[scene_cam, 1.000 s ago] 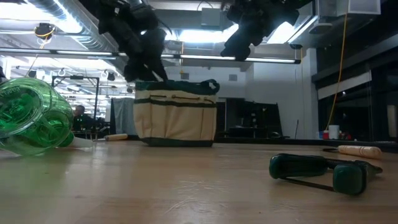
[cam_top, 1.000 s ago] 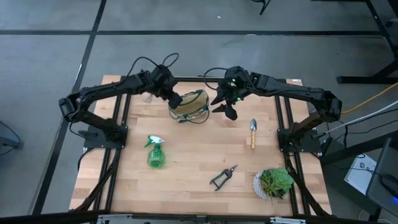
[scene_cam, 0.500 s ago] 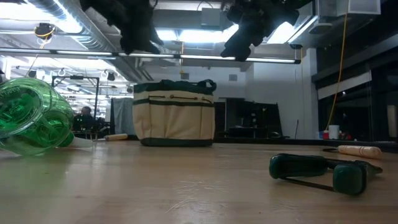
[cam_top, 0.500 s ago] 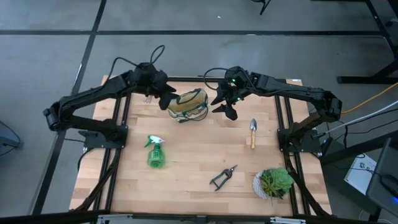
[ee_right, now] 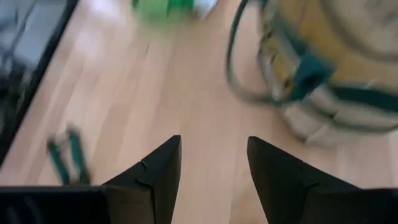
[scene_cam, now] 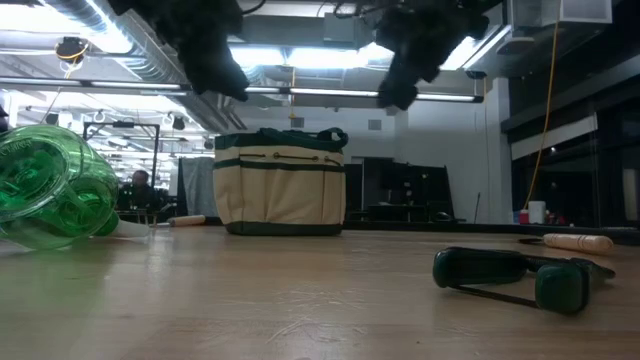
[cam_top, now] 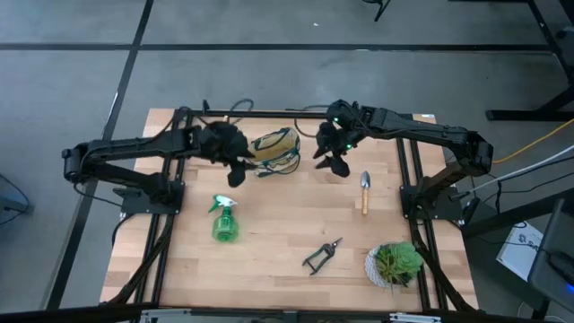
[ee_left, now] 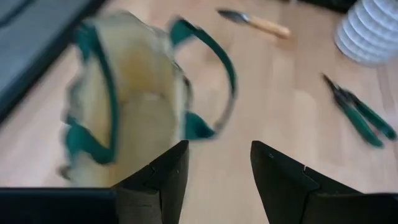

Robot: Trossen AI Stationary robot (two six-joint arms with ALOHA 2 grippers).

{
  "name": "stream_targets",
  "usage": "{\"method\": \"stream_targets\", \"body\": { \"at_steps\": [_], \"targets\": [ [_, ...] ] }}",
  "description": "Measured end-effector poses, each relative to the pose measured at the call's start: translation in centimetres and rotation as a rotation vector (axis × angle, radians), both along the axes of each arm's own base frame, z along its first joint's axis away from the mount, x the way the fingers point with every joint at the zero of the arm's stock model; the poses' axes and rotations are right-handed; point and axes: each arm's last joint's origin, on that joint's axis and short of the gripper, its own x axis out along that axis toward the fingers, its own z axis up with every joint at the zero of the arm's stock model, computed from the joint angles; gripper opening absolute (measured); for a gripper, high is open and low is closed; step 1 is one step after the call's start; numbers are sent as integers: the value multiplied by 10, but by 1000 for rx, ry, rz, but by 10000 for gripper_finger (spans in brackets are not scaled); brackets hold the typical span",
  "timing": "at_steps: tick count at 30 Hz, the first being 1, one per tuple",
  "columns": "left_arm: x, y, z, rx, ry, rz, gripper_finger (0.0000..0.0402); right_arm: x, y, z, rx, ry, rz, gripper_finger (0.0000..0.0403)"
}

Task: Pick & Place Garden tools in Gardening bag
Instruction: Adjust the green gardening bag

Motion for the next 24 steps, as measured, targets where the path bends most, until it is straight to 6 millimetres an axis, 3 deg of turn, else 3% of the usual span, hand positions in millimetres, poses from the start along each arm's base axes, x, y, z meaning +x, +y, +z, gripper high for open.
{"method": "stream_targets", "body": {
  "at_steps": [8,15,24],
  "targets": [
    [-3,-27,-12,-23,118,132,168,-13,11,-6,85,61,202,185],
    [-11,-42,-19,-25,210,268,168,-24,16,-10,106,14,217,185],
    [-24,-45,-27,-79,319,440,168,-74,34,-18,29,-186,168,185]
  ]
}}
